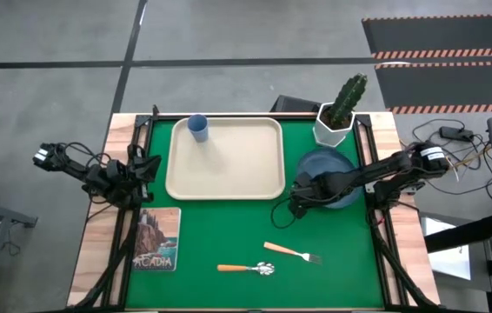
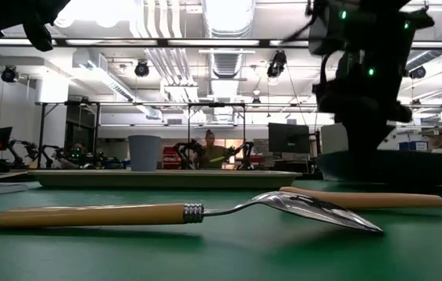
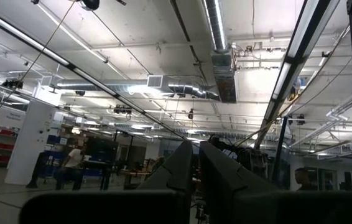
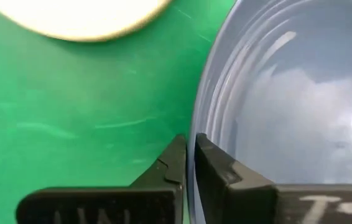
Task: Pick and place plate/cup/fork/spoon on tray
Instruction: Put the dark blue plate on the white tray to the right of the blue cup
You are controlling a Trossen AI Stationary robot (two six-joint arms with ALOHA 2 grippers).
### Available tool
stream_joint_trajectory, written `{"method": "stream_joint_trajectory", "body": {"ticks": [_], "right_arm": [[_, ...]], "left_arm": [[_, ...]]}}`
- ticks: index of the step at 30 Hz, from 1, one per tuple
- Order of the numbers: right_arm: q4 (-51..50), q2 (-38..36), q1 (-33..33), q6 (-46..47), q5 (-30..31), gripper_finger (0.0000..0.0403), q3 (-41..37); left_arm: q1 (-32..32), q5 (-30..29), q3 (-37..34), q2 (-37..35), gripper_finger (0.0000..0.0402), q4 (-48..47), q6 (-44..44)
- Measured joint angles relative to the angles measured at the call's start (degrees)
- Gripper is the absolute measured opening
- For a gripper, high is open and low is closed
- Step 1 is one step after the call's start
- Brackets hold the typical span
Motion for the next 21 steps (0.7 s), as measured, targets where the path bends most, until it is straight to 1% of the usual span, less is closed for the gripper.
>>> {"method": "stream_joint_trajectory", "body": {"ticks": [5,12,16,21], "right_arm": [[-4.6,-0.55,2.86,-1.61,0.22,0.0011,5.85],[-13.64,1.65,7.32,-4.22,6.65,0.0011,18.78],[-14.47,3.63,8.11,-9.4,9.82,0.0011,25.65],[-14.36,8.36,7.74,-20.83,11.2,0.0012,33.22]], "left_arm": [[0.01,0.0,0.0,0.24,0.0011,0.01,-0.1],[-0.01,0.0,0.0,0.27,0.0011,0.0,-0.22],[0.01,0.0,0.0,0.26,0.0011,-0.03,-0.24],[0.01,0.0,0.0,0.2,0.0011,0.02,-0.22]]}}
